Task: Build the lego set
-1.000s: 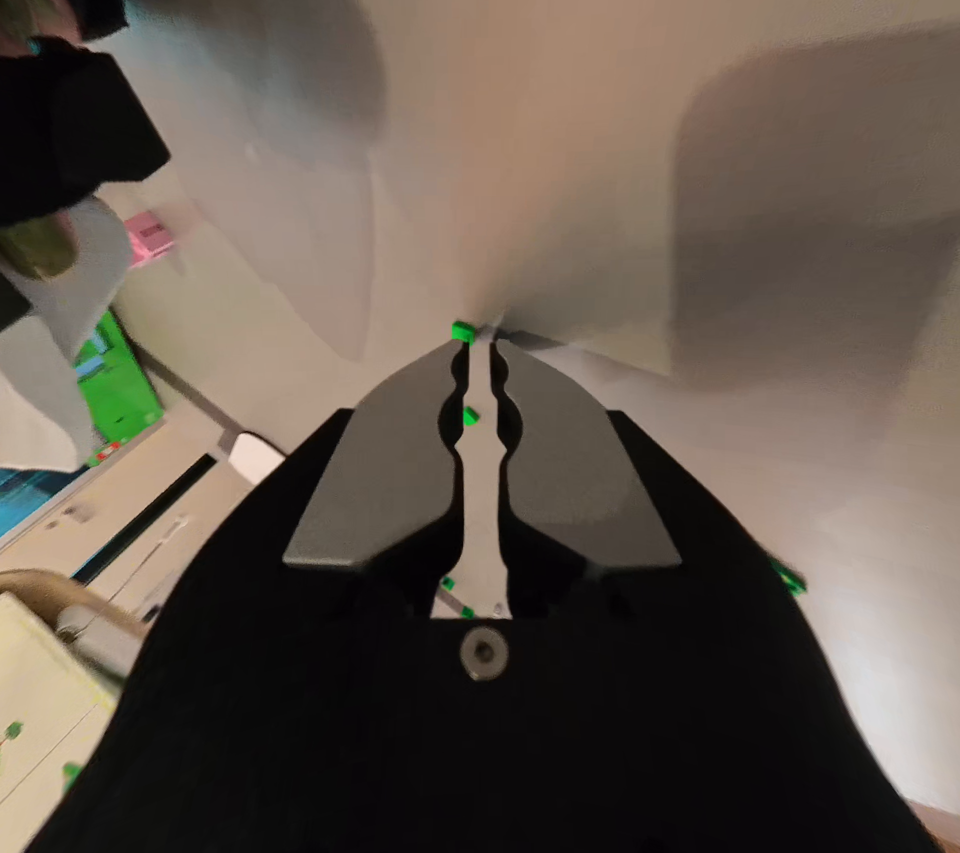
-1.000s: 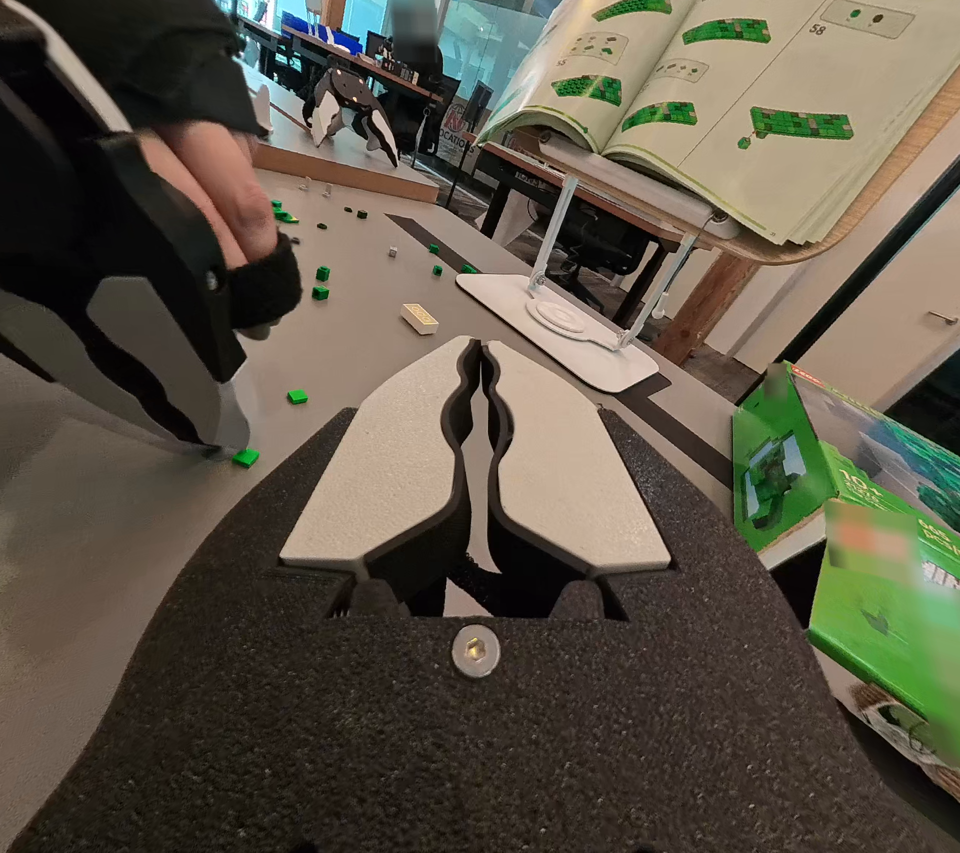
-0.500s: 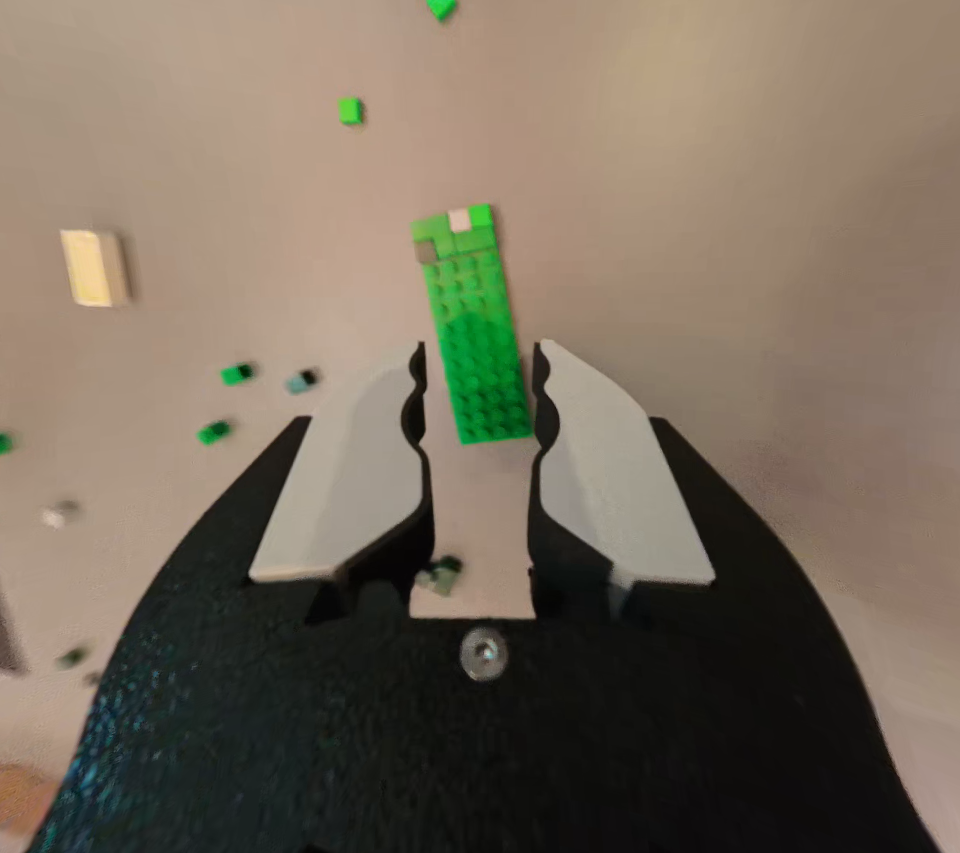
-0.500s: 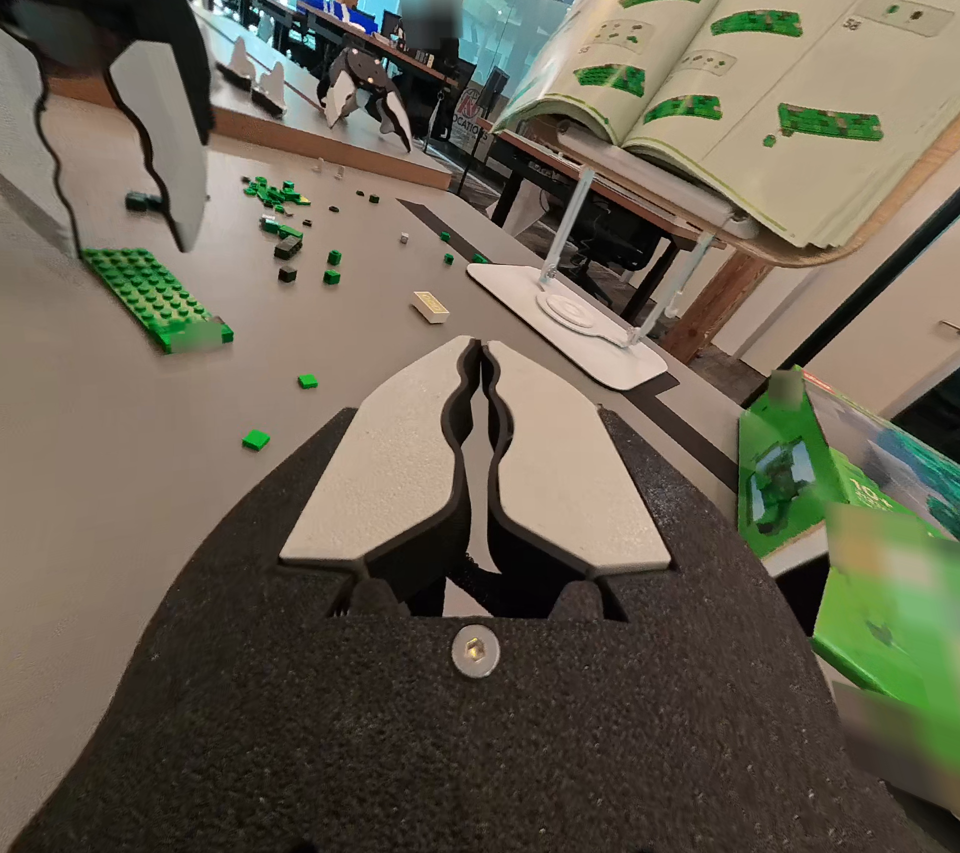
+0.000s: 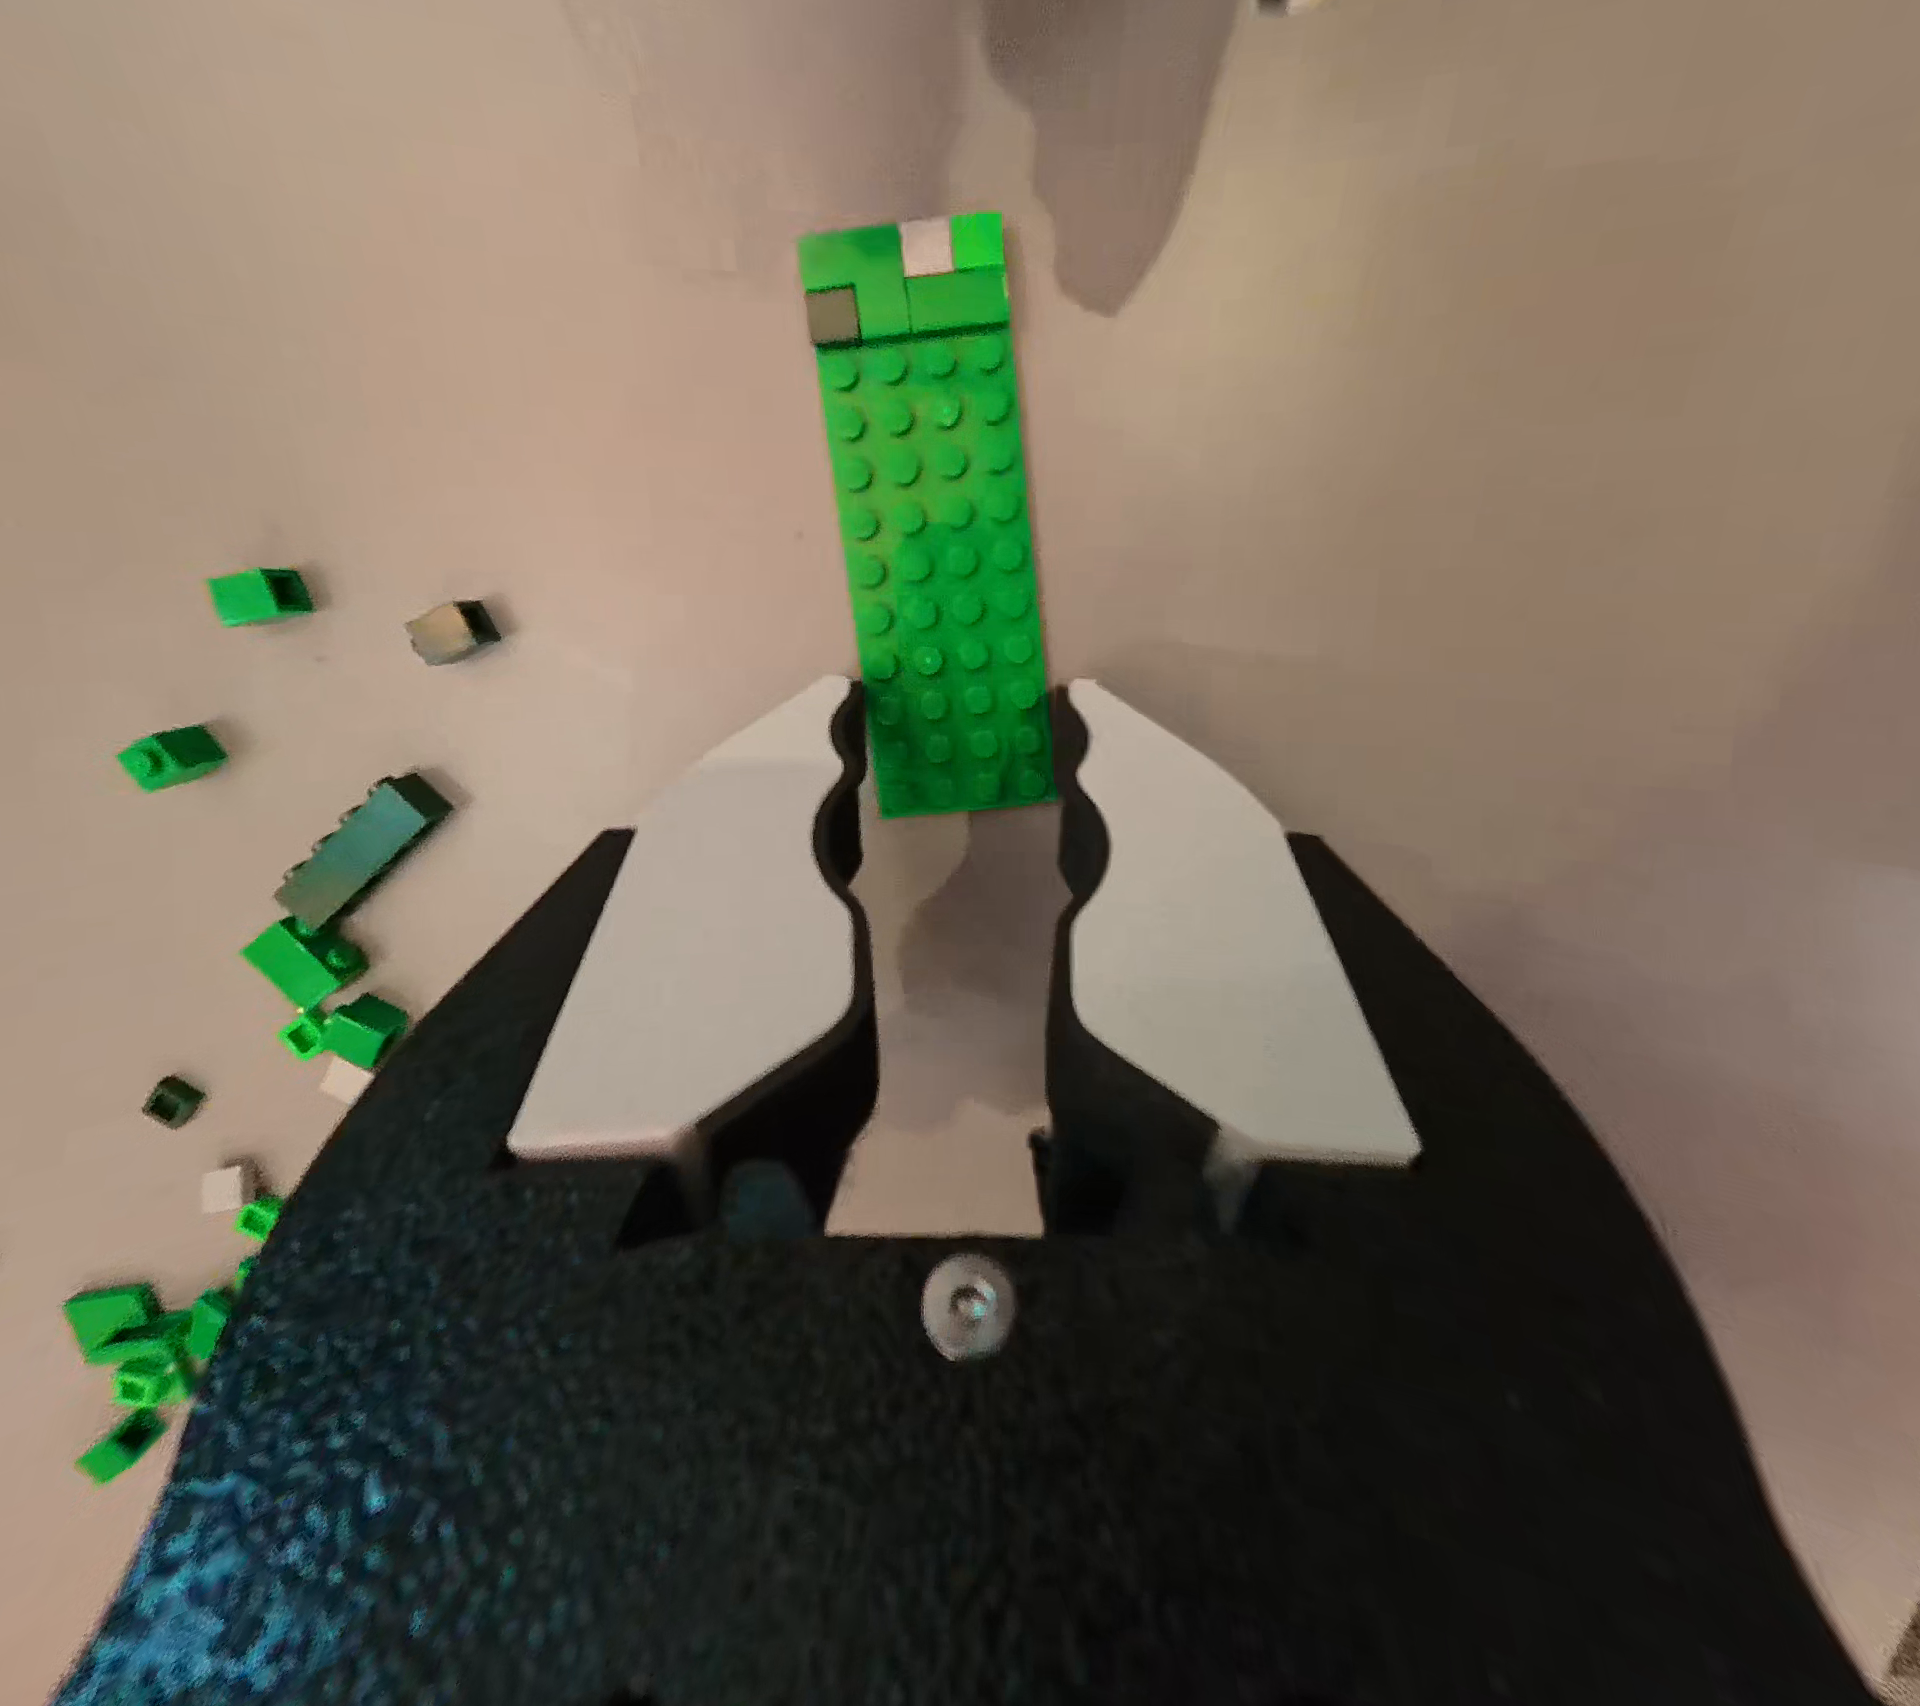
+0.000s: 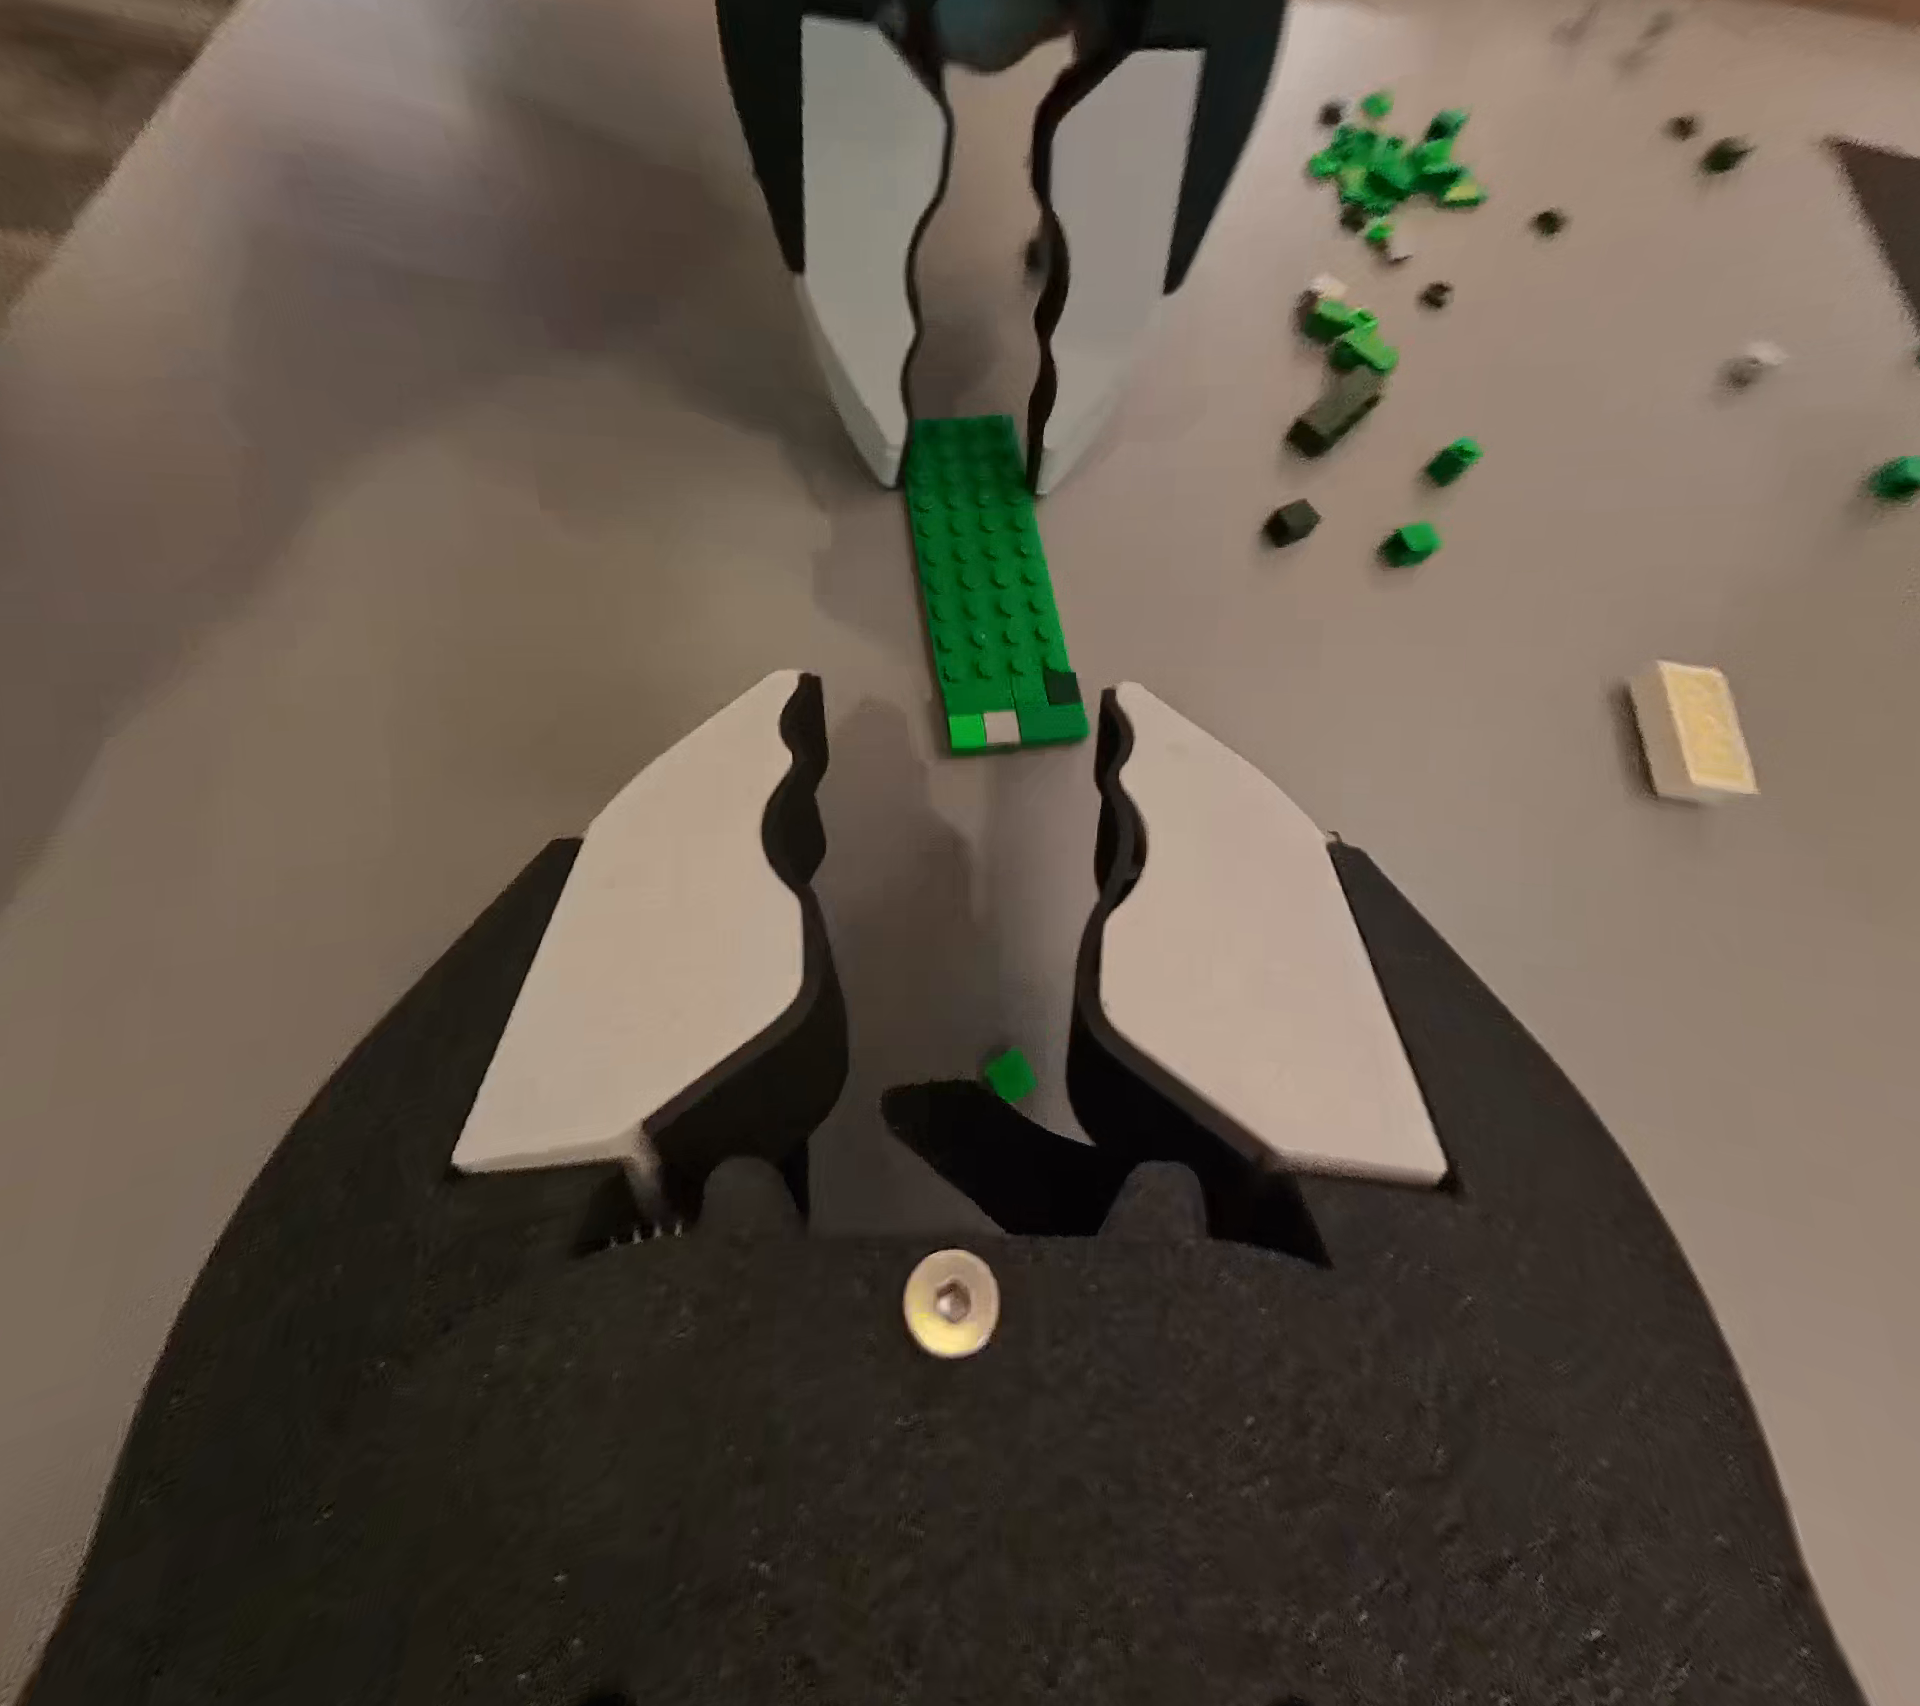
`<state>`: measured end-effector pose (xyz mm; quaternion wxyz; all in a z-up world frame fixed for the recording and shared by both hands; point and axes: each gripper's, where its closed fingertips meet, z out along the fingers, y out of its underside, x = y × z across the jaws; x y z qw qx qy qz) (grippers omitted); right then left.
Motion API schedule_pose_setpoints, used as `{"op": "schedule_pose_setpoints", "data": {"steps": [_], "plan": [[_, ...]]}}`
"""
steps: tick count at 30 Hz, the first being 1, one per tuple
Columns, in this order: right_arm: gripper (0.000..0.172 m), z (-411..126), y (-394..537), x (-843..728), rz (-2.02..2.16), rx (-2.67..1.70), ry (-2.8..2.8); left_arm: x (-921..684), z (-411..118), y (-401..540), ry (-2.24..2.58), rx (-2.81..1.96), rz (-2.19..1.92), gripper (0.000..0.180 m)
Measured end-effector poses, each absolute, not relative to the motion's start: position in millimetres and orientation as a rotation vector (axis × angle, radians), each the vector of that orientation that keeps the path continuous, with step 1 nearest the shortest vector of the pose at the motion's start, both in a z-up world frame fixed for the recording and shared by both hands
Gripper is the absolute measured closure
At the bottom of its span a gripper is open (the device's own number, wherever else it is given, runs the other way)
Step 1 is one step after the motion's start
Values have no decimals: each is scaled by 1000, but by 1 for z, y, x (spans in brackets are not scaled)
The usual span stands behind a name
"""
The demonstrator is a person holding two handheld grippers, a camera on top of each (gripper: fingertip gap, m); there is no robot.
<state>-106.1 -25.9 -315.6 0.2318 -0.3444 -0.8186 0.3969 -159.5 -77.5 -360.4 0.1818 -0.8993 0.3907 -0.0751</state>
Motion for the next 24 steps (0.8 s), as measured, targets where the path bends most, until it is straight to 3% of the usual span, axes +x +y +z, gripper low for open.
{"op": "schedule_pose_setpoints", "data": {"steps": [12,15,19,24], "plan": [[118,-358,-48,-148,644,-791,-2709,-159,-350,-77,891,-2326,-405,149],[134,-359,-49,-152,607,-758,-2724,-158,-337,-78,826,-2241,-469,149],[136,-357,-46,-157,570,-714,-2714,-159,-332,-75,738,-2180,-515,149],[137,-332,-31,-167,533,-636,-2498,-174,-299,-65,287,-1995,-670,126]]}}
